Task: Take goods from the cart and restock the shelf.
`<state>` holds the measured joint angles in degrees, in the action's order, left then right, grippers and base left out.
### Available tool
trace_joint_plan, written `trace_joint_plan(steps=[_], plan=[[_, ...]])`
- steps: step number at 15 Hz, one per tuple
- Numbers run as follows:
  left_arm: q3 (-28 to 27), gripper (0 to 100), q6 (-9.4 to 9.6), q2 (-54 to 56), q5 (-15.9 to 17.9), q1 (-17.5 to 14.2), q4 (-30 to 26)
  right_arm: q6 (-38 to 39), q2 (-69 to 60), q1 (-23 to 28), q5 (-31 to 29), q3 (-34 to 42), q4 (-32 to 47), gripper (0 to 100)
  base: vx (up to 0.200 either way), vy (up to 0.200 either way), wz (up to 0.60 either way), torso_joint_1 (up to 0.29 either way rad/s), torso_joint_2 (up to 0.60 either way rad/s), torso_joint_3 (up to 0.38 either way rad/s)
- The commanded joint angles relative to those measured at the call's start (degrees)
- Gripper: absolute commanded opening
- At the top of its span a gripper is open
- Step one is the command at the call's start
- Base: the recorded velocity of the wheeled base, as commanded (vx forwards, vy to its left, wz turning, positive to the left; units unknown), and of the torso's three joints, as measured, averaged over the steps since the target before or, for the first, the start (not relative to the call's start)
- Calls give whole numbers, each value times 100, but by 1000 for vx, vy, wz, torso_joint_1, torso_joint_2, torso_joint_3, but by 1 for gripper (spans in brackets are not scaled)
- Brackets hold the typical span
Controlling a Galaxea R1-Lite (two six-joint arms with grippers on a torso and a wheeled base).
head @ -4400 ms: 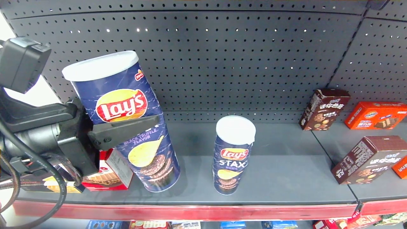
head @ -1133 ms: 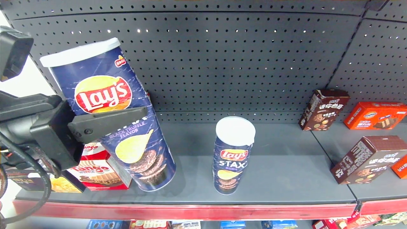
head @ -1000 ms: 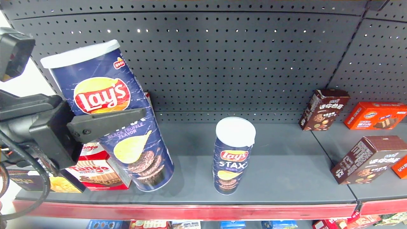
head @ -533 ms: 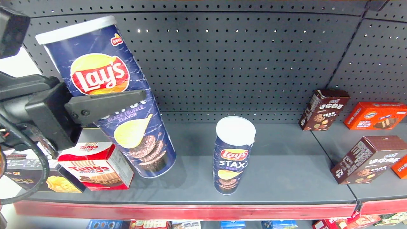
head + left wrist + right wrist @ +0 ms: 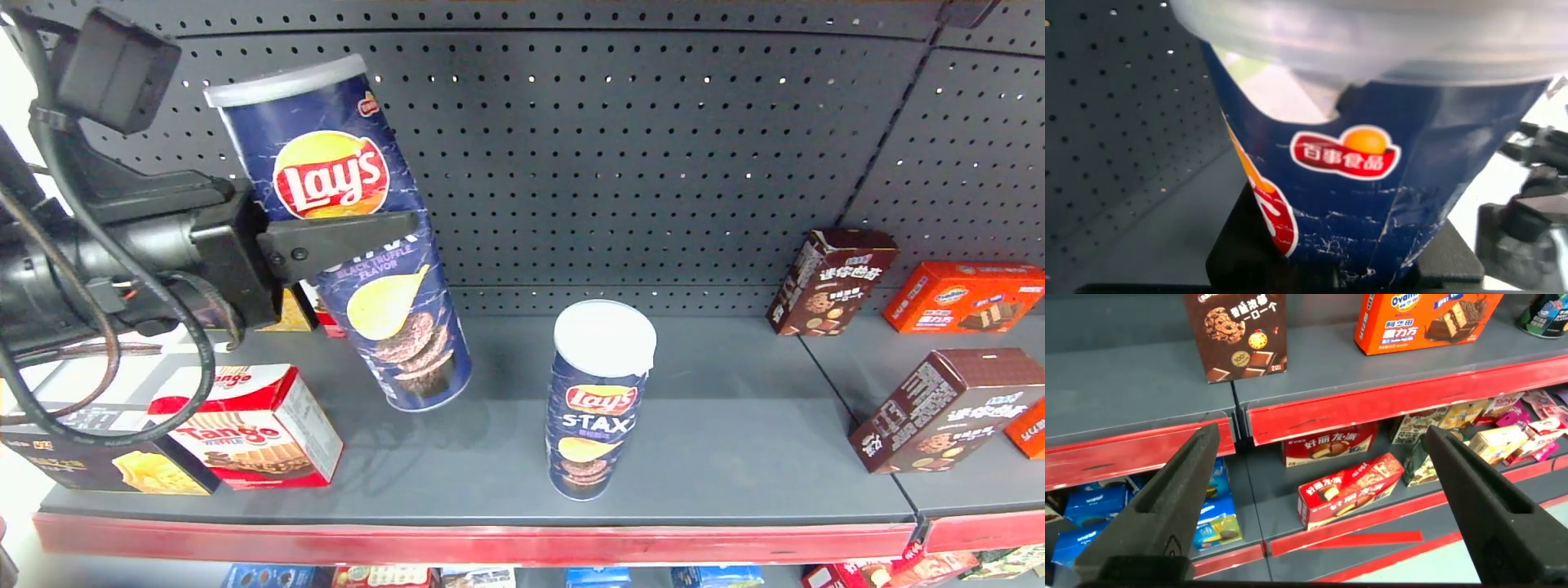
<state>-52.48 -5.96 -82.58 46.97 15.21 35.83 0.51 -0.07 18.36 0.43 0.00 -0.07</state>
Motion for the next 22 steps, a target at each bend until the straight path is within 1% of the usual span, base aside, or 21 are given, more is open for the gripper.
trace_joint_plan(steps=[1,2,3,5,6,7,10,11,13,18,22], plan=[[-412,0,473,-786,-4,-27,12,2,7,1,1,0,-1,100,0,0,0,0,0,0],[-553,0,702,-1058,-21,-27,3,2,7,1,1,0,-1,100,0,0,0,0,0,0],[-816,0,930,-1313,-215,17,-50,2,7,1,1,0,-1,100,0,0,0,0,0,0],[-1168,0,1167,-1735,-267,61,-50,2,7,1,1,0,-1,100,0,0,0,0,0,0],[-1256,0,1238,-1867,-267,61,-50,2,7,1,1,0,-1,100,0,0,0,0,0,0],[-1414,0,1352,-2060,-267,105,-50,2,7,1,1,0,-1,100,0,0,0,0,0,0],[-1669,0,1361,-2412,-285,245,-50,2,7,1,1,0,-1,100,0,0,0,0,0,0],[-1836,0,1370,-2623,-355,333,-50,2,7,1,1,0,-1,100,0,0,0,0,0,0],[-1985,0,1370,-2843,-478,412,-50,2,7,1,1,0,-1,100,0,0,0,0,0,0],[-2205,0,1370,-3185,-487,430,-50,2,7,1,1,0,-1,100,0,0,0,0,0,0],[-2574,0,1370,-3546,-505,430,-50,2,7,1,1,0,-1,100,0,0,0,0,0,0]])
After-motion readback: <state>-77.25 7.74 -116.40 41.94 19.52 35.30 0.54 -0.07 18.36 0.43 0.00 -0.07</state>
